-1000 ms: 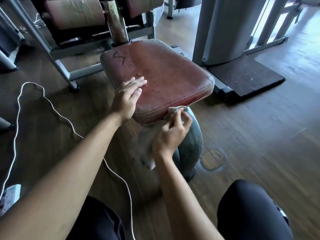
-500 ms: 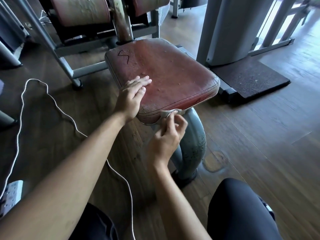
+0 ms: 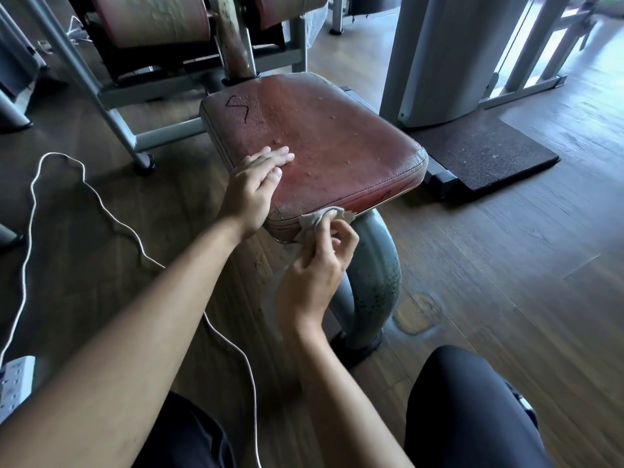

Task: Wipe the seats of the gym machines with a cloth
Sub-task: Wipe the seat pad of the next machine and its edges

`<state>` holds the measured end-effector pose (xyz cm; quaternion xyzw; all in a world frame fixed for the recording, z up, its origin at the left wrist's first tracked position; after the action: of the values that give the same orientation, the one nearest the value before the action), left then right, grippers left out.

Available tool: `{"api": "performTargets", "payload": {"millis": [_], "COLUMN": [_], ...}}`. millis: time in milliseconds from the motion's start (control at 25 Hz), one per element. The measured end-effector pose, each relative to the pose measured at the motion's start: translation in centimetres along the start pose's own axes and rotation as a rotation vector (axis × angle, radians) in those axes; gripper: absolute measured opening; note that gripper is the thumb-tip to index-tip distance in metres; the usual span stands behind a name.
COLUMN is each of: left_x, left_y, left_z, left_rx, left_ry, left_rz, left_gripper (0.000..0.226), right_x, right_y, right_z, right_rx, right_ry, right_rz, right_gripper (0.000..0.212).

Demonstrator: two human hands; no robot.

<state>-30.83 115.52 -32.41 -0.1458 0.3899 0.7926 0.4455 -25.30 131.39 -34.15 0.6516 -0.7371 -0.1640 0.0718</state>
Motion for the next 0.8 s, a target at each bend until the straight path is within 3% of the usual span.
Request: {"api": "performTargets", "payload": {"millis": [160,360,560,680,800], "left_x": [0.1,0.0,0.1,0.0,0.0], "left_y": [0.0,0.0,0.0,0.1,-0.1], "left_z": [-0.1,0.1,0.3,0.0,0.0], "left_rx": [-0.010,0.007,-0.018,-0.010,-0.017], "left_ry": [-0.013,0.001,0.004,0.010,0.008], "left_rz": [0.018,-0.002,-0.004,-0.013,-0.022], "left_gripper": [0.045,0.045,0.042,0.045,0.044], "right_x": [-0.4,0.3,0.4,0.8,-0.1], "right_y": [3.9,-2.0,1.7,-2.4,0.9], "right_z": [1.1,-0.4,0.7,-0.7,0.5], "right_rx": [0.113,0.004,0.139,0.047,0.057], "right_ry": [-0.063,0.005,-0.032,0.002,-0.012], "right_rz": [0.129,-0.035,0.139,0.057,0.089], "right_gripper": [0.058,0.050,0.051,0.049,0.051]}}
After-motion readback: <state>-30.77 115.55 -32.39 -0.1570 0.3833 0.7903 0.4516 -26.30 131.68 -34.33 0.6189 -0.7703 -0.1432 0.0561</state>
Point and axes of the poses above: each hand's wrist, its own y-axis towards the middle knuckle, its own x-axis out of the palm, z = x × y, the point moved 1 cm from there along y, towards the middle knuckle, and after that the axes turned 3 degrees about -y, right-handed, at the moved point
